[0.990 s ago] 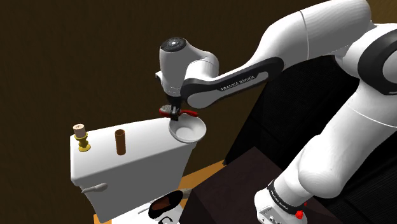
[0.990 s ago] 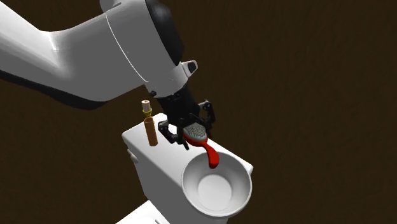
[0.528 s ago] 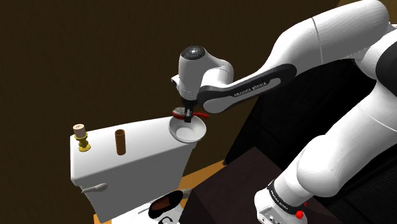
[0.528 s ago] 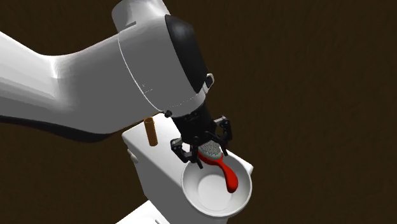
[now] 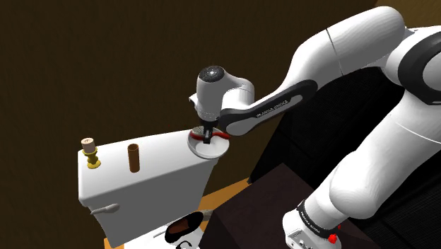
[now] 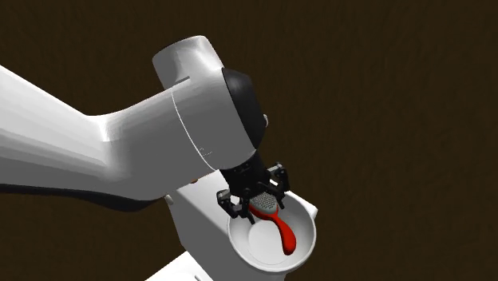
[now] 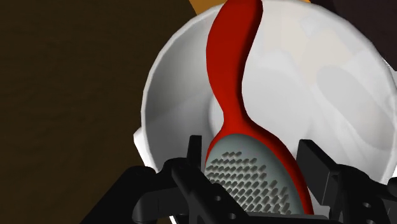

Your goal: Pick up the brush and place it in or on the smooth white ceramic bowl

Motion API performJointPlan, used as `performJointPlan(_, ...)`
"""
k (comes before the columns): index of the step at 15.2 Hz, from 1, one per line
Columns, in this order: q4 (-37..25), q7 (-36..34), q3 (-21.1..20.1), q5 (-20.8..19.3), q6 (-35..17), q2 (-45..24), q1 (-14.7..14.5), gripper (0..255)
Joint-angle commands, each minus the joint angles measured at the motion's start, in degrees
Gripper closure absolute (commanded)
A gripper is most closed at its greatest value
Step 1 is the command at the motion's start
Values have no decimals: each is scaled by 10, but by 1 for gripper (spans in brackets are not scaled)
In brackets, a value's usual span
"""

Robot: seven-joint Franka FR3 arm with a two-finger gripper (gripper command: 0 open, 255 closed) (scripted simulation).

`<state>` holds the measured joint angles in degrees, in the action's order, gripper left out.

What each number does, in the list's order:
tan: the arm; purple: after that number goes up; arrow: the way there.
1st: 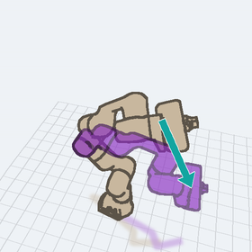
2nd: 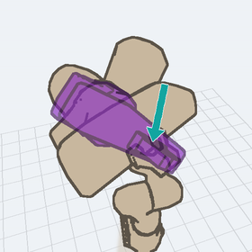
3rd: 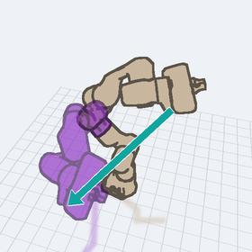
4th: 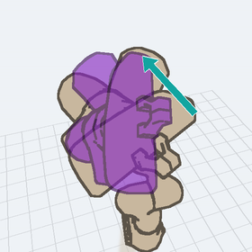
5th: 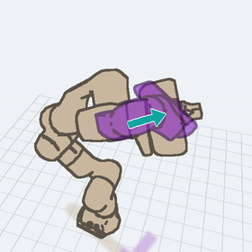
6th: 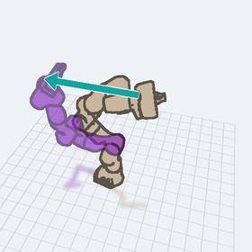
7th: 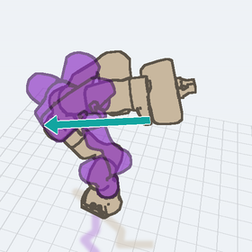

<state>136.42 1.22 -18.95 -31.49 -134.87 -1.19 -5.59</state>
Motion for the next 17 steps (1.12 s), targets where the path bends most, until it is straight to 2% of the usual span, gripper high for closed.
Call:
performJointPlan(1,4,-14,1,-13,-12,-12,0,255)
performJointPlan(10,4,-19,2,-18,-16,-17,0,255)
performJointPlan(11,4,-19,2,-18,-16,-17,0,0)
performJointPlan(16,4,-19,2,-18,-16,-17,0,0)
performJointPlan(17,2,-8,-3,-1,-1,-1,-3,0)
